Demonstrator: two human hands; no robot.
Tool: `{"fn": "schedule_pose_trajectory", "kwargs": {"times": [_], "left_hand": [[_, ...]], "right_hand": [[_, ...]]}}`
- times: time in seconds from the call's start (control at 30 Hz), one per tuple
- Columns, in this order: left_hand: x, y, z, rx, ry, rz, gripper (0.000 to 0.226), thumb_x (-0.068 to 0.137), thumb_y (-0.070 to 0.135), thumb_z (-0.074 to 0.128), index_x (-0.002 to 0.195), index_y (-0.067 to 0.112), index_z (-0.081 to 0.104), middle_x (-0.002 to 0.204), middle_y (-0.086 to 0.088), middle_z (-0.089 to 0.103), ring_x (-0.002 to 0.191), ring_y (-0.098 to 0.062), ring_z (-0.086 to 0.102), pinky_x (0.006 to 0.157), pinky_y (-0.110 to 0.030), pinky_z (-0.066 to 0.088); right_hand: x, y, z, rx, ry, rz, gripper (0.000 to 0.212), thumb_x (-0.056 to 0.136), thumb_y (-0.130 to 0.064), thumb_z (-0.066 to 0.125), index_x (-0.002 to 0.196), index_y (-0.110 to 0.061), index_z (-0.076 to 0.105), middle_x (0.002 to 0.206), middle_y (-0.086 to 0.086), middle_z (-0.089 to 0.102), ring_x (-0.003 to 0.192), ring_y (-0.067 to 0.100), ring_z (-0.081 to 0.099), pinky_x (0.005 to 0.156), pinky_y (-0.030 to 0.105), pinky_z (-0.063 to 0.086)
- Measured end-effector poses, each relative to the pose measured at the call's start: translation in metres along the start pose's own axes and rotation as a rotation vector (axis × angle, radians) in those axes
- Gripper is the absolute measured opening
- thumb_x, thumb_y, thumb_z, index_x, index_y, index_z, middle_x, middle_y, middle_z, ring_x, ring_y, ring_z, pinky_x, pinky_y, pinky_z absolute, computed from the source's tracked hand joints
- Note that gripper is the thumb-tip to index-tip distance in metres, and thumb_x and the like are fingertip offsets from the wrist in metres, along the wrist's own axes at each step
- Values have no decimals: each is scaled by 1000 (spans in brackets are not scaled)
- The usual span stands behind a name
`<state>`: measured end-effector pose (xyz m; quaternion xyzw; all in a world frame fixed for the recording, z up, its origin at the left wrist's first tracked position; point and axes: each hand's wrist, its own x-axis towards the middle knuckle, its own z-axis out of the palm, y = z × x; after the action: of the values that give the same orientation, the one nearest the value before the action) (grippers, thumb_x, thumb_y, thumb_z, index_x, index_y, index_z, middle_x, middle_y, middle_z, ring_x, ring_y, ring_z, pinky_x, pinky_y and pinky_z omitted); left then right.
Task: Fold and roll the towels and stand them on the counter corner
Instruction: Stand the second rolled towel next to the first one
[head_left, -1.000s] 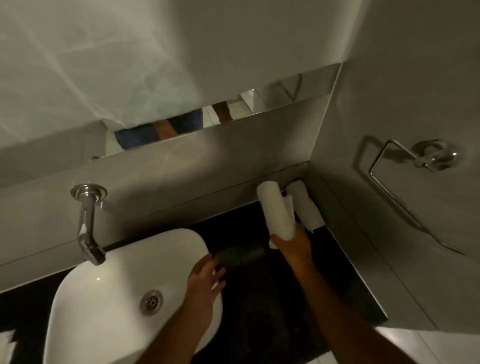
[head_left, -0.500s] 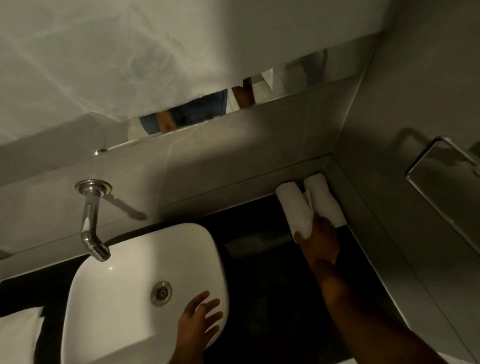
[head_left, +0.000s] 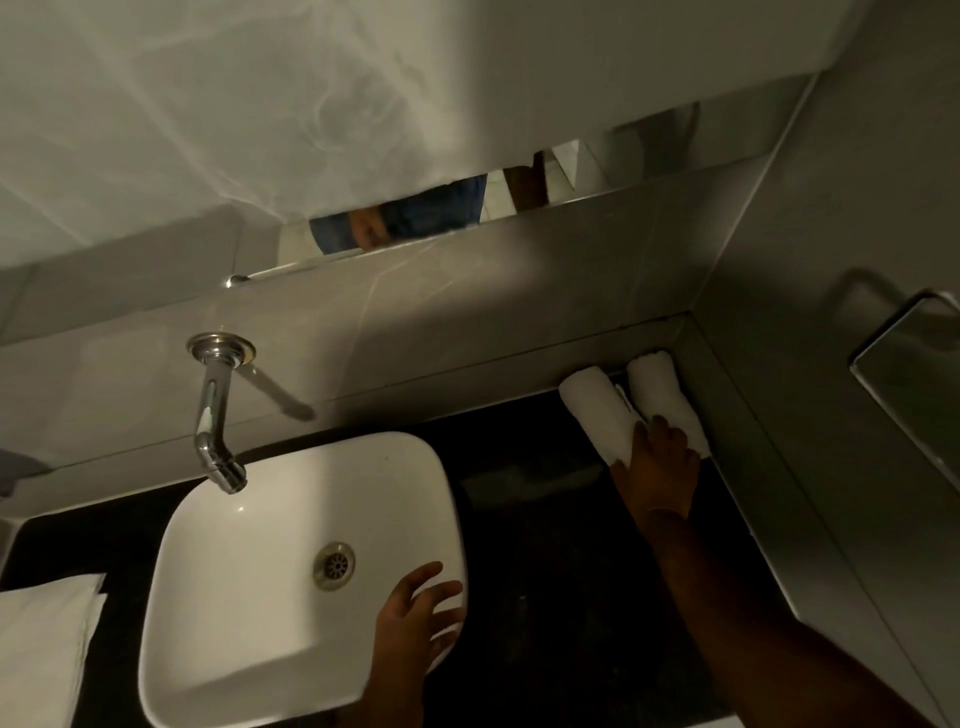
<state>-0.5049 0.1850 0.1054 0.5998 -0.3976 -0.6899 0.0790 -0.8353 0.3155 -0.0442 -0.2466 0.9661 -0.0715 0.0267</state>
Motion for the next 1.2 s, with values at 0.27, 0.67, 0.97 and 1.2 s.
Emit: {"fn": "schedule_pose_trajectory", "kwargs": {"times": [0.27, 0.67, 0.97, 1.2], "left_hand": [[-10, -9, -6, -7, -10, -2, 22, 102, 10, 54, 114, 20, 69, 100, -12, 80, 74, -26, 70, 69, -33, 53], [-4, -14, -21, -29, 31, 30, 22, 101, 9, 55, 114, 19, 70, 99, -12, 81, 72, -29, 69, 68, -35, 54], [2, -24, -21, 7, 56, 36, 24, 95, 2, 59, 110, 16, 72, 91, -6, 82, 59, -25, 66, 71, -36, 54], [4, -15, -21, 93, 30, 171, 22, 96, -6, 58, 105, 8, 72, 106, -21, 74, 50, -19, 64, 50, -25, 54]], "right_hand": [[22, -1, 27, 36, 12, -421, 89, 77, -3, 77, 152, -17, 32, 157, 28, 28, 137, 50, 38, 103, 62, 42], [17, -6, 35, 23, 67, -319, 82, 83, -10, 74, 151, 0, 30, 159, 24, 25, 144, 40, 26, 120, 54, 4], [68, 5, 52, -54, -282, -406, 91, 76, -10, 84, 149, -2, 31, 143, 23, 52, 128, 40, 54, 124, 35, -7], [76, 12, 68, -180, -326, -403, 83, 69, -16, 90, 137, 8, 50, 142, 27, 51, 127, 44, 54, 122, 38, -14]]}}
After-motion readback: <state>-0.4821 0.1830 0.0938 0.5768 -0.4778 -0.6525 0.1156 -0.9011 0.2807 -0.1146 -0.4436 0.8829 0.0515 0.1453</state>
